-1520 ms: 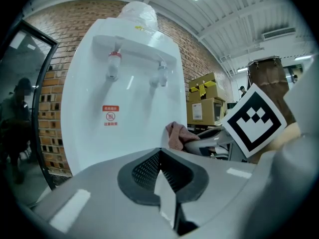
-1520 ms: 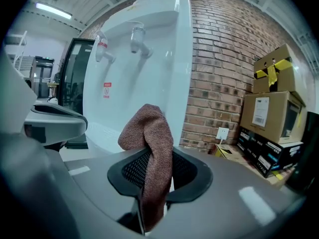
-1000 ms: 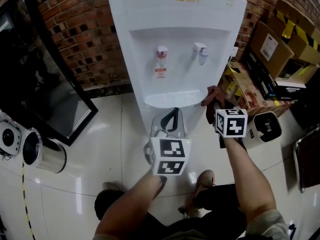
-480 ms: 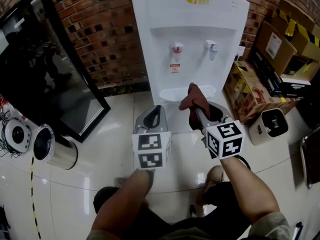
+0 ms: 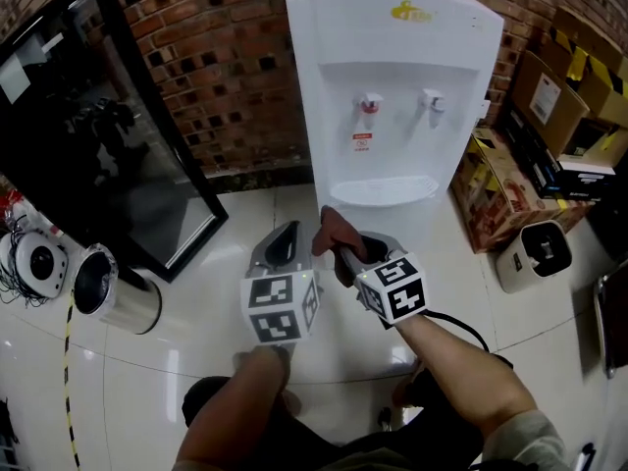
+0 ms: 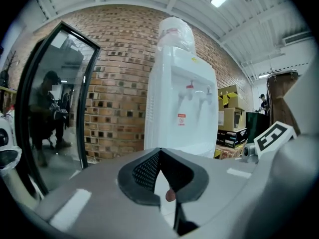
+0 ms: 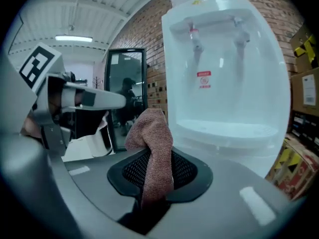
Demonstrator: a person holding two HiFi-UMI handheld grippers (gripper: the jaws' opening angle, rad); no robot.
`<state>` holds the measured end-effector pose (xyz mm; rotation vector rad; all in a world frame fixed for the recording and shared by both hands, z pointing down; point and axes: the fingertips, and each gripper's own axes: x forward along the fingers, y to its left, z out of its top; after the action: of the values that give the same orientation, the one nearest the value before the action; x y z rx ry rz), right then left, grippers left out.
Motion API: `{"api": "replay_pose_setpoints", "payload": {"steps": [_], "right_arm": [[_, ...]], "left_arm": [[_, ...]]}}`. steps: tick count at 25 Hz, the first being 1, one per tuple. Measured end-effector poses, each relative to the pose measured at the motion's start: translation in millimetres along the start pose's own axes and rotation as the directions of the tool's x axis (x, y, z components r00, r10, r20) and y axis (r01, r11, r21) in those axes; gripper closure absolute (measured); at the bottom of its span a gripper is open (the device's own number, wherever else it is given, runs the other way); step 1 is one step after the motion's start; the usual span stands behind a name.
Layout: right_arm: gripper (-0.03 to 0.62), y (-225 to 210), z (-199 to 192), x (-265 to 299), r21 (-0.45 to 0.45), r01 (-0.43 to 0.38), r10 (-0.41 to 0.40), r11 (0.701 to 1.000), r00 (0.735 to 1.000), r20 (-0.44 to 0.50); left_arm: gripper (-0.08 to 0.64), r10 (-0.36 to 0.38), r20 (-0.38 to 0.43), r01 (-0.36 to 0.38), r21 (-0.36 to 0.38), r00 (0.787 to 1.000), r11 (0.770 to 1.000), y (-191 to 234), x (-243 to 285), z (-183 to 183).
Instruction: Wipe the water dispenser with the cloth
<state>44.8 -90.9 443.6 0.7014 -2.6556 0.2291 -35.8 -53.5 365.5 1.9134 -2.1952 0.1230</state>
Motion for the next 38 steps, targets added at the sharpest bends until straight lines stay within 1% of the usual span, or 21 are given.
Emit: {"api": "replay_pose_setpoints", "payload": {"steps": [3,6,9,12,15,17,20,24,28,30,33,38], "right_arm": [[0.485,9.3,-12.3,33.2,0.001,-0.006,0.006,1.000,0.999,-0.046],[0.485,12.3,-21.3,59.9,-0.043,0.016,-0.019,0.999,0.998,-0.065],[0.486,2.2,-33.3,75.0,-0.091,0.057,-0.065,0.994,0.995,-0.080],[0.486,-16.0,-38.1,81.0,-0.076,0.101,-0.107,0.992,0.991,-0.081],[0.487,-35.6,-36.4,80.9,-0.039,0.147,-0.150,0.988,0.985,-0.080],[0.488,-46.7,-34.1,78.0,-0.012,0.177,-0.178,0.984,0.981,-0.079],[0.488,-57.9,-30.8,70.8,0.007,0.206,-0.205,0.979,0.976,-0.071],[0.488,-81.9,-36.2,54.0,0.014,0.261,-0.260,0.965,0.963,-0.076],[0.489,-111.1,-42.1,36.8,-0.007,0.303,-0.303,0.953,0.949,-0.092],[0.489,-124.3,-44.0,27.6,-0.014,0.318,-0.318,0.948,0.943,-0.102],[0.489,-141.4,-44.4,15.3,0.005,0.347,-0.345,0.938,0.933,-0.104],[0.490,-163.9,-50.1,0.0,0.034,0.382,-0.377,0.923,0.920,-0.113]], "left_arm": [[0.560,0.024,-0.026,-0.024,-0.018,0.999,1.000,14.2,-1.5,-8.2],[0.560,0.029,-0.046,-0.030,-0.030,0.999,0.999,19.5,-1.0,-16.5],[0.560,0.032,-0.054,-0.032,-0.001,0.998,0.999,21.5,3.1,-22.8],[0.560,0.032,-0.073,-0.028,0.049,0.997,0.998,22.7,11.0,-32.2],[0.560,0.013,-0.100,-0.005,0.079,0.995,0.997,18.9,19.0,-42.9],[0.560,-0.001,-0.108,0.011,0.090,0.994,0.996,15.1,21.8,-46.3],[0.560,-0.019,-0.107,0.028,0.083,0.994,0.996,9.1,23.3,-46.0],[0.560,-0.071,-0.097,0.079,0.081,0.993,0.994,-9.1,27.9,-42.0],[0.560,-0.128,-0.098,0.137,0.095,0.987,0.986,-31.1,30.6,-38.4],[0.560,-0.158,-0.105,0.169,0.106,0.982,0.980,-44.3,32.7,-37.8],[0.560,-0.207,-0.123,0.222,0.119,0.971,0.968,-67.0,39.3,-41.7],[0.560,-0.256,-0.140,0.274,0.129,0.956,0.953,-103.3,49.9,-49.1]]}}
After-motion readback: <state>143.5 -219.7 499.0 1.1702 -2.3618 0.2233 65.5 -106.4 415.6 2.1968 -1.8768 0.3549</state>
